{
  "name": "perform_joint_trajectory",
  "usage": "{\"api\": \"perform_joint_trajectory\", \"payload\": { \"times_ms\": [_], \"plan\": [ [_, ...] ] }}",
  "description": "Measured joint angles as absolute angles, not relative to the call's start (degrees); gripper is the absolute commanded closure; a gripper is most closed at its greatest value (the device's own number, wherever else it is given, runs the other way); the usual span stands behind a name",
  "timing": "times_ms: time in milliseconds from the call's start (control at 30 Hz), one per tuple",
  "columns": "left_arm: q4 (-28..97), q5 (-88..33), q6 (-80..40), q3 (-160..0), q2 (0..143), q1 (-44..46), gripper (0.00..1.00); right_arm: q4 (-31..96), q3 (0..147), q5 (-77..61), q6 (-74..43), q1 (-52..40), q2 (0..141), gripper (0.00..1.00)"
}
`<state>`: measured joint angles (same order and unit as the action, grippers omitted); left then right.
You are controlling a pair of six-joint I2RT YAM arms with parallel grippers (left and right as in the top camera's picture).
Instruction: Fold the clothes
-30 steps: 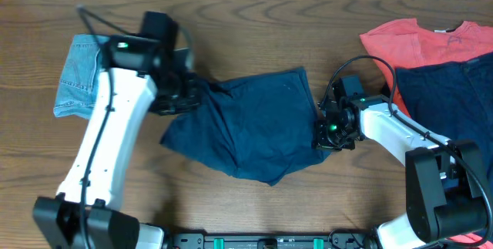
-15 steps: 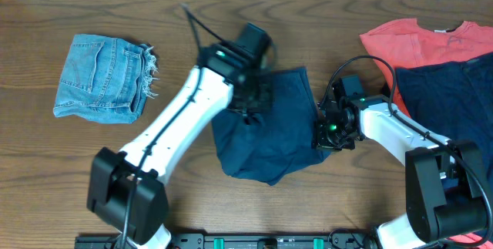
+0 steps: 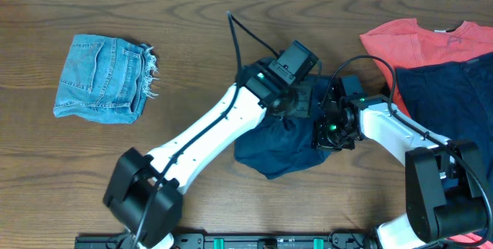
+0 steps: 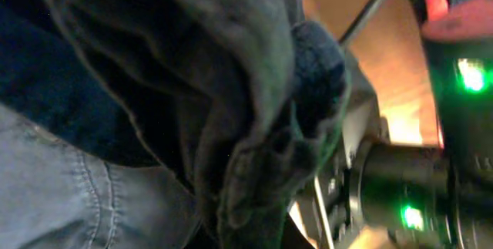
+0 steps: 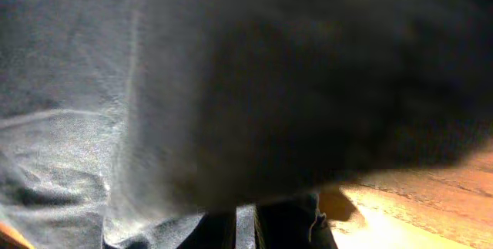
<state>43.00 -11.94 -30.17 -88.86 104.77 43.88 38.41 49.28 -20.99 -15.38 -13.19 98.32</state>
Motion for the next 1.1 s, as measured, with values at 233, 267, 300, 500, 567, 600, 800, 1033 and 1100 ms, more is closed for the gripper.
{"api": "perform_joint_trajectory", "payload": {
  "times_ms": [233,267,300,500,567,600,800,1033,1100],
  "plan": [
    [39.44,-11.62,-31.35,-88.86,111.59,44.34,0.67,38.83,49.41,-20.93,-15.40,-13.19,98.37,0.88],
    [39.27,-11.64,-31.51,-88.86,112.33,44.36,0.65,39.13,49.45,-20.91,-15.38,-13.19,98.37,0.87],
    [39.09,-11.79,-31.46,-88.86,112.77,44.36,0.64,39.40,49.50,-20.88,-15.33,-13.19,98.37,0.86],
    [36.77,-15.40,-31.51,-88.86,113.03,44.36,0.58,41.65,49.91,-20.80,-15.05,-13.17,98.37,0.73],
    [37.15,-16.60,-31.22,-88.88,113.03,44.36,0.57,42.96,50.15,-20.71,-14.81,-13.02,98.37,0.71],
    [37.41,-16.99,-31.03,-88.86,113.03,44.36,0.57,43.53,50.15,-20.62,-14.81,-12.82,98.32,0.71],
    [41.30,-17.28,-26.50,-88.86,110.80,43.66,0.57,47.16,50.13,-19.73,-13.67,-6.70,95.98,0.59],
    [50.15,-7.94,-22.11,-88.92,100.66,40.23,0.43,46.57,50.89,-26.20,-9.78,0.54,84.99,0.39],
    [52.23,-6.04,-21.52,-89.21,98.19,38.79,0.42,46.22,51.24,-27.81,-9.34,0.71,82.96,0.37]
  ]
}}
